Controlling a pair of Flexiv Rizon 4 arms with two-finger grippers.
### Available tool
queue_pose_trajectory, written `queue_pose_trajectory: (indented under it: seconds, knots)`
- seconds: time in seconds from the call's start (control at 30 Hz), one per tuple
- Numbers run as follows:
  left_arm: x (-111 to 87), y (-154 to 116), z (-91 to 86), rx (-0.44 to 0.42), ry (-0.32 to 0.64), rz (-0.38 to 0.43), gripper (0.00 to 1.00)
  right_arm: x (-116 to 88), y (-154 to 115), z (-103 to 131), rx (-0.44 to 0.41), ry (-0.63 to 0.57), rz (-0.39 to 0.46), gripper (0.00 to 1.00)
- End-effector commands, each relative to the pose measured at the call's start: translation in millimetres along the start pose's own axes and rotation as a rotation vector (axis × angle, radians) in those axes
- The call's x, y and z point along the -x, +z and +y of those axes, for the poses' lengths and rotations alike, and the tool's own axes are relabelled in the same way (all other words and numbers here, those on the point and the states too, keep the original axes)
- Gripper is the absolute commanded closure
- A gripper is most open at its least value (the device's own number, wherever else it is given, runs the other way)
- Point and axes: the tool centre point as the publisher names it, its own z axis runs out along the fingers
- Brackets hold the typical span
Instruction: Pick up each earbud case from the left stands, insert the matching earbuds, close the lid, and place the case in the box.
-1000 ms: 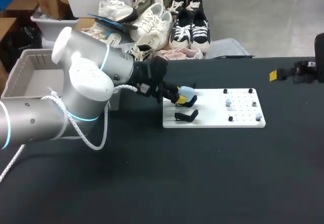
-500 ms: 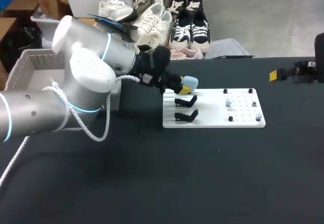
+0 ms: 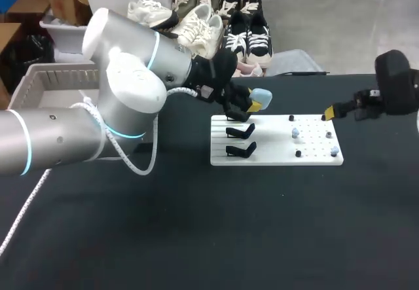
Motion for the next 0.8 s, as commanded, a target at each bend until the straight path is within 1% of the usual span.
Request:
queue_pose_trajectory:
  seconds: [0.03,0.1,0.2,0.37,0.43,0.8]
  knots:
    - [13.7,6,-3.6,0.006,0.006,0.016,1.00,18,32,3,0.010,-0.011,0.063,0.00]
    - [17.6,9,-5.8,0.008,0.015,0.017,1.00,21,41,9,0.006,-0.023,0.086,0.00]
    - [21.1,13,-10.4,0.025,0.032,0.031,1.00,28,51,15,0.033,-0.052,0.098,0.00]
    - [23.7,19,-14.7,0.026,0.030,0.029,1.00,39,64,26,0.064,-0.098,0.126,0.00]
    - [24.1,20,-15.3,0.031,0.024,0.028,1.00,42,67,31,0.070,-0.113,0.133,0.00]
    - [25.8,20,-18.3,0.029,0.017,0.018,1.00,49,71,36,0.073,-0.135,0.140,0.00]
